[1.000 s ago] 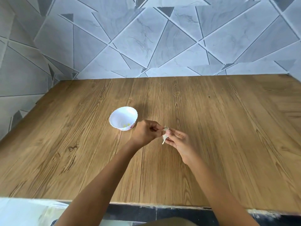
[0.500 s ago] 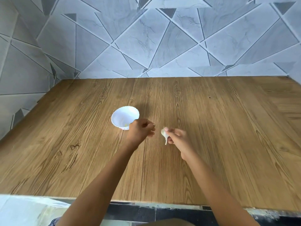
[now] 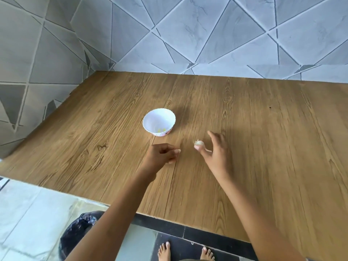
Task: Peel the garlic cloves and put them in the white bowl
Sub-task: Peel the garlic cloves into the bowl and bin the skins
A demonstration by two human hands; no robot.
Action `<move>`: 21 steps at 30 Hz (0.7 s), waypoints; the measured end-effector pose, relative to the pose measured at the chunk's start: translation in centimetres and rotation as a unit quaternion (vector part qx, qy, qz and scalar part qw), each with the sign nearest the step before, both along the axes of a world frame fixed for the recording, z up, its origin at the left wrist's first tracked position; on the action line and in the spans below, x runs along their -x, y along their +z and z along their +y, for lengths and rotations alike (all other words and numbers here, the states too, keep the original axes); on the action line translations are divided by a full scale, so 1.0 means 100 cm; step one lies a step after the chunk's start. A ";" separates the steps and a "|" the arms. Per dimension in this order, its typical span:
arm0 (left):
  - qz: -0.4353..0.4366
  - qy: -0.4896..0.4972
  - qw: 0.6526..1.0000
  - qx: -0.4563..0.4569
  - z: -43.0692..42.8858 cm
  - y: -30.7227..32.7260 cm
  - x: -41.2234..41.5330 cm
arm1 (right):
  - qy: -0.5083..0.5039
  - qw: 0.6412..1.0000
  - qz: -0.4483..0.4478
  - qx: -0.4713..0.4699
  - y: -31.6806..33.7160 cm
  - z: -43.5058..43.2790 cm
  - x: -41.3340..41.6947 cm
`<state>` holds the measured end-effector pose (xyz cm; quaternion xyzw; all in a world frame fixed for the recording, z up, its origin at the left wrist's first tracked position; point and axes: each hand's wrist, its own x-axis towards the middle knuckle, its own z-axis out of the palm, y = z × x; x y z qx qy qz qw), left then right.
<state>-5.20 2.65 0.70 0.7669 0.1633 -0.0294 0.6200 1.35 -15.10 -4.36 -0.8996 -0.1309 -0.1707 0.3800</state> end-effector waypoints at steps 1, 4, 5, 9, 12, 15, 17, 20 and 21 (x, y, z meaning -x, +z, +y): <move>0.004 0.001 1.000 0.001 0.000 0.000 0.004 | -0.014 0.999 -0.038 -0.012 0.001 -0.003 0.009; 0.020 -0.004 1.000 -0.017 0.003 0.001 0.017 | 0.023 0.996 -0.071 -0.039 0.004 -0.002 0.043; 0.027 -0.011 0.999 -0.034 0.005 0.001 0.020 | 0.052 0.996 -0.057 -0.042 0.003 0.002 0.055; 0.063 -0.087 0.989 -0.104 0.021 0.002 0.034 | 0.093 0.995 -0.025 0.023 -0.013 0.022 0.085; 0.102 -0.146 0.977 -0.114 0.031 0.003 0.038 | 0.067 0.991 -0.026 0.113 -0.023 0.030 0.095; 0.121 -0.190 0.965 -0.136 0.036 0.004 0.034 | 0.054 0.979 -0.010 0.196 -0.022 0.034 0.102; 0.127 -0.220 0.954 -0.161 0.036 0.005 0.028 | 0.060 0.974 0.014 0.218 -0.020 0.035 0.103; 0.139 -0.245 0.937 -0.205 0.034 0.002 0.022 | 0.060 0.971 0.037 0.228 -0.019 0.036 0.104; 0.138 -0.248 0.933 -0.223 0.033 0.001 0.020 | 0.057 0.969 0.036 0.238 -0.019 0.036 0.104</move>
